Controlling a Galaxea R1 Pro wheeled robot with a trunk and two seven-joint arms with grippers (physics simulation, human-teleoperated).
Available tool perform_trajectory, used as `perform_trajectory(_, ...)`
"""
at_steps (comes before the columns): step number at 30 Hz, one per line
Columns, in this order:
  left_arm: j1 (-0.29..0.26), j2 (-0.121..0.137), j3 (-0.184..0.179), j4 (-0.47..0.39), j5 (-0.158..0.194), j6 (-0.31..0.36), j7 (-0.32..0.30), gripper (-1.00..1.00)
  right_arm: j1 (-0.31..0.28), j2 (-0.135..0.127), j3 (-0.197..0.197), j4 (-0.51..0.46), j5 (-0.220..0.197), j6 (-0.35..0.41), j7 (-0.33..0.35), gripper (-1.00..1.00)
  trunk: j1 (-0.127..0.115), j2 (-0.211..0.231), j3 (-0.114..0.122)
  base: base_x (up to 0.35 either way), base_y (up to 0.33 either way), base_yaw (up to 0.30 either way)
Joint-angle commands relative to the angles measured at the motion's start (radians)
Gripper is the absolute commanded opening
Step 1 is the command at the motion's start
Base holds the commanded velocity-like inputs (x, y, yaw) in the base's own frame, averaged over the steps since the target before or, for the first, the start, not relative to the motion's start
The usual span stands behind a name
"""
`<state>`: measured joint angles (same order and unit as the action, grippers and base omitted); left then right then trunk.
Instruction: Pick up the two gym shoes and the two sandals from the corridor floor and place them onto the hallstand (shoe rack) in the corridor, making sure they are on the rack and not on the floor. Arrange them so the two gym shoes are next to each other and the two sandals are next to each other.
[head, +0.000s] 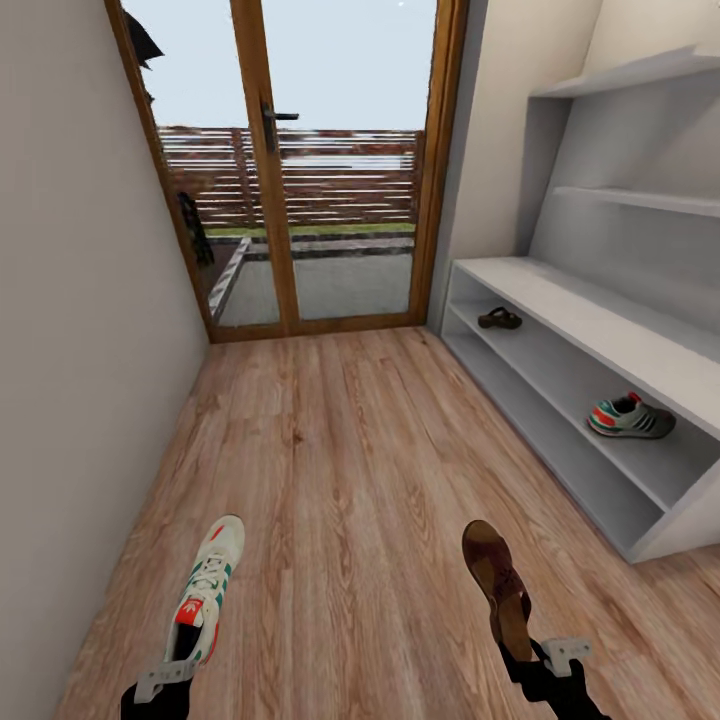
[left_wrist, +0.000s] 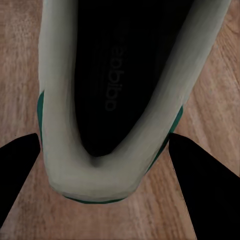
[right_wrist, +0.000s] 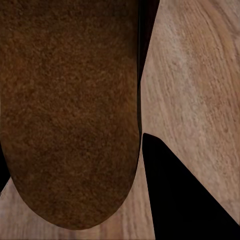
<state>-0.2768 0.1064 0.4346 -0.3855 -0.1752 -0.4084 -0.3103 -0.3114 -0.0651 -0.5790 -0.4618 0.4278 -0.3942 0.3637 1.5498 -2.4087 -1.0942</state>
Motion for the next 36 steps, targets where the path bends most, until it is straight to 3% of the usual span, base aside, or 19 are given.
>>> perform_trajectory(1,-0.001,-0.001,0.009,0.001,-0.009,-0.004,-0.005,-1.0,-0.001,0.001,-0.009,0.0,0.002,-0.003,0.009,-1.0,0.0,0.0,-0.001,0.34,0.096,-0.177)
perform_trajectory(36,-0.001,-0.001,0.009,0.001,-0.009,-0.004,-0.005,-1.0,-0.001,0.001,-0.009,0.0,0.002,-0.003,0.009,-1.0,0.0,0.0,-0.001,0.329,0.122,-0.259)
